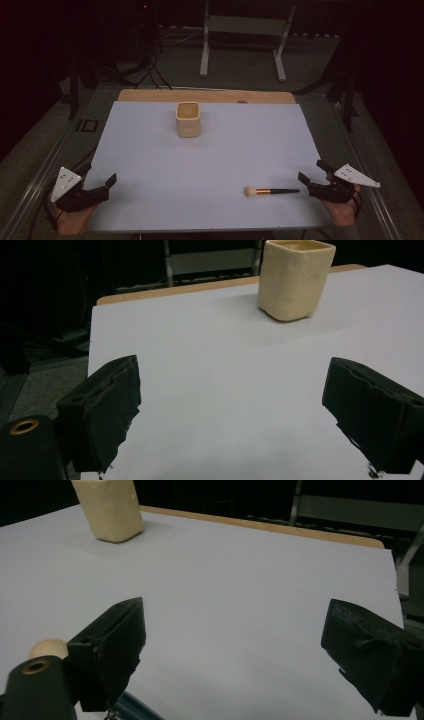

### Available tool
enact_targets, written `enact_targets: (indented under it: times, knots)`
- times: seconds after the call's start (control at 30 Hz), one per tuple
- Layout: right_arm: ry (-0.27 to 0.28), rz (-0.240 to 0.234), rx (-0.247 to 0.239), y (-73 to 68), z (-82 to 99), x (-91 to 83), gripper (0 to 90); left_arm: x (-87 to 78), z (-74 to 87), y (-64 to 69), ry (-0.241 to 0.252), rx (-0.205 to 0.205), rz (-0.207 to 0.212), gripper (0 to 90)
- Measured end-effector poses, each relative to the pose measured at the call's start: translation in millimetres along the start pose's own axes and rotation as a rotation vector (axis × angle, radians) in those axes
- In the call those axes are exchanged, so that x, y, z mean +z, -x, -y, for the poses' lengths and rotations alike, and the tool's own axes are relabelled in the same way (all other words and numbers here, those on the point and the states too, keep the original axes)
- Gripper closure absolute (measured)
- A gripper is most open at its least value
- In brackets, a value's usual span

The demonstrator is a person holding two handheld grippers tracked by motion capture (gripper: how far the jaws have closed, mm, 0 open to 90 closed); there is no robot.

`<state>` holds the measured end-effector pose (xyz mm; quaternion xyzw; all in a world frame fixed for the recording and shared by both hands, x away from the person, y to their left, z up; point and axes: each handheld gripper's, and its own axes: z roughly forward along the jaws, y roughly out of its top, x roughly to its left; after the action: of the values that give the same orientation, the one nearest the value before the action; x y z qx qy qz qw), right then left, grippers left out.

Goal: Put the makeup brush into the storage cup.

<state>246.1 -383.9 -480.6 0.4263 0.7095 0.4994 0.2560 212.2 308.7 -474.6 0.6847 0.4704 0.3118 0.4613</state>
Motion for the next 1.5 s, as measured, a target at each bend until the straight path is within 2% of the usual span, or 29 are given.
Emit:
enact_targets:
  times: [0.9,1.5]
  knots:
    - [-0.02,-0.038,-0.005,-1.6,-2.4,2.4,10.7,-1.0,-0.9,2.5,0.004,0.015,0.005,10.9]
    - [-0.019,-0.075,-0.025,-2.0,-14.4,2.7,10.6,-3.4,-1.9,5.4,0.018,0.015,0.005,10.9]
